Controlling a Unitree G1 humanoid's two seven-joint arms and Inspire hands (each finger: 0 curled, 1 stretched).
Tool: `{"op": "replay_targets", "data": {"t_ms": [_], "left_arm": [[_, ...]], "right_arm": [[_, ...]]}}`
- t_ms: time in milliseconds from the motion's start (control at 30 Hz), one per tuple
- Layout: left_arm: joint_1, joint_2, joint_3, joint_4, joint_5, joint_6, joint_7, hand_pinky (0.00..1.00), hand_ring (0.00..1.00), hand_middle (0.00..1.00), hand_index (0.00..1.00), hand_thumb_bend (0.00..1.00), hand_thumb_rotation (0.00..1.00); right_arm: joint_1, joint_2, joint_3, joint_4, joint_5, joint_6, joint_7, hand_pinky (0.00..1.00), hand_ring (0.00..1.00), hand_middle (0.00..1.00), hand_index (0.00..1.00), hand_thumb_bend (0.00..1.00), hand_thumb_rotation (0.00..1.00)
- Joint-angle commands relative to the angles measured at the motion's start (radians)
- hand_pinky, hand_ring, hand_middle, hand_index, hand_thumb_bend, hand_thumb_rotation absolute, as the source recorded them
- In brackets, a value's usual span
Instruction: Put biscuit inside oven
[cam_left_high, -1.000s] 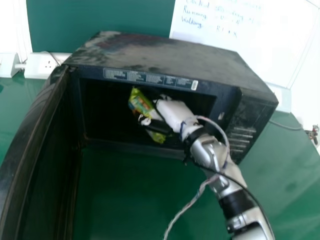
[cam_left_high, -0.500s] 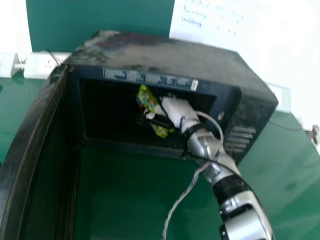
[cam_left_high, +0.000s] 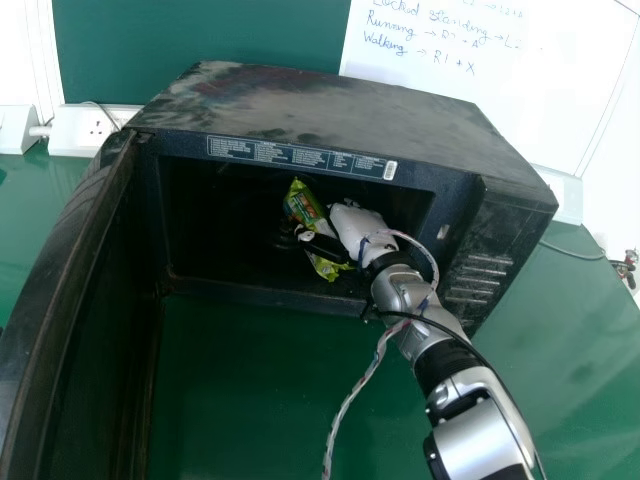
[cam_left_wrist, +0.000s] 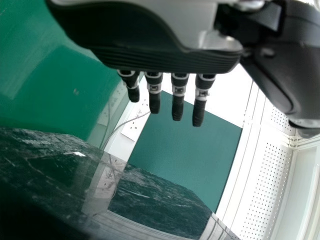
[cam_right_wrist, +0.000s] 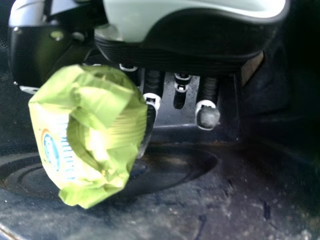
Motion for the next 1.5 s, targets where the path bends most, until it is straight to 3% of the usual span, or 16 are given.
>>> {"op": "replay_targets", "data": {"t_ms": [0,600,900,1033,1167,1233,1333,1400,1467], "left_arm": [[0.009,-0.007,0.002,0.003,0.003,-0.008,0.004,0.89,0.85,0.87,0.85,0.89,1.0],[0.03,0.001,-0.003,0.001,-0.012,-0.013,-0.04,0.9,0.88,0.88,0.85,0.88,1.0],[0.022,0.0,-0.008,0.011,-0.036,-0.018,-0.062,0.9,0.83,0.84,0.85,0.88,1.0],[0.017,-0.008,-0.003,0.02,-0.012,-0.034,-0.067,0.9,0.8,0.85,0.86,0.85,1.0],[0.001,-0.024,0.003,0.046,0.072,-0.095,-0.084,0.9,0.81,0.85,0.86,0.84,1.0],[-0.006,-0.029,0.009,0.063,0.126,-0.135,-0.092,0.9,0.82,0.85,0.86,0.85,1.0],[-0.019,-0.044,0.02,0.103,0.197,-0.206,-0.098,0.89,0.81,0.85,0.86,0.83,1.0],[-0.013,-0.052,0.022,0.112,0.237,-0.227,-0.082,0.89,0.81,0.84,0.85,0.83,1.0],[-0.005,-0.055,0.021,0.116,0.268,-0.246,-0.071,0.89,0.8,0.85,0.85,0.83,1.0]], "right_arm": [[-0.036,0.001,0.002,0.015,0.013,-0.003,-0.012,0.02,0.0,0.0,0.47,0.49,0.04],[-0.054,0.032,0.004,0.071,0.031,0.001,-0.023,0.0,0.0,0.0,0.47,0.5,0.04],[-0.067,0.036,-0.006,0.079,0.049,-0.009,-0.045,0.0,0.0,0.0,0.47,0.5,0.04],[-0.076,0.039,-0.008,0.083,0.052,0.007,-0.047,0.0,0.0,0.0,0.47,0.5,0.04],[-0.078,0.04,-0.013,0.086,0.057,0.013,-0.05,0.04,0.0,0.0,0.48,0.5,0.05],[-0.077,0.04,-0.016,0.086,0.062,0.009,-0.048,0.11,0.03,0.14,0.48,0.5,0.05],[-0.072,0.039,-0.022,0.084,0.069,-0.004,-0.055,0.31,0.37,0.53,0.49,0.5,0.07],[-0.07,0.038,-0.021,0.083,0.07,-0.007,-0.057,0.46,0.6,0.71,0.67,0.63,0.42],[-0.069,0.038,-0.022,0.082,0.072,-0.008,-0.056,0.55,0.72,0.82,0.79,0.72,0.64]]}}
